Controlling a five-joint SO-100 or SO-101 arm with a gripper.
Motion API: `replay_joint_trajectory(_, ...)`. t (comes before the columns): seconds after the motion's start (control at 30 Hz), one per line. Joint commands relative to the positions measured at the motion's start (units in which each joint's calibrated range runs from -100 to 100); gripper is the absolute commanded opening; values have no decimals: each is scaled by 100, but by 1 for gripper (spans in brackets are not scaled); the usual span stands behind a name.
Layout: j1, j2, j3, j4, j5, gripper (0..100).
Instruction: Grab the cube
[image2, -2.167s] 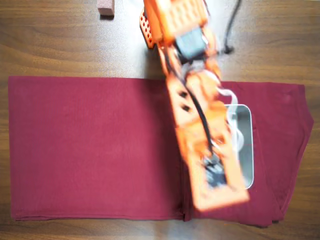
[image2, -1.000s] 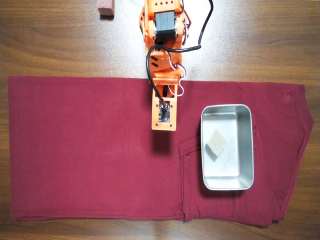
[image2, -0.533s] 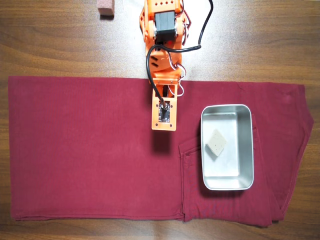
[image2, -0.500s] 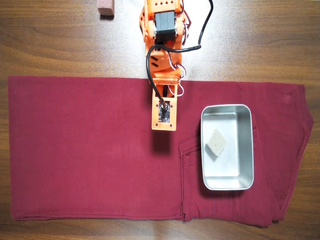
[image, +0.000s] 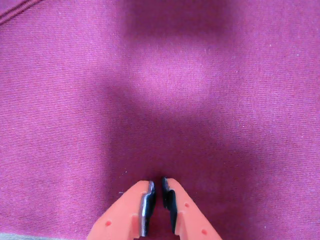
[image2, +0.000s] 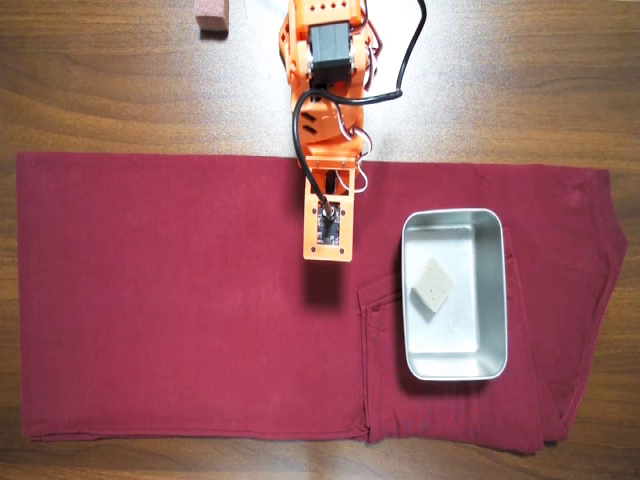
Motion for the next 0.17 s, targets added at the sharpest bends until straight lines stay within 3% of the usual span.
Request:
replay_joint_trajectory(0.0, -53, 38, 46, 131, 5, 3)
replay_joint_trajectory(0.13, -53, 38, 46, 131, 5, 3)
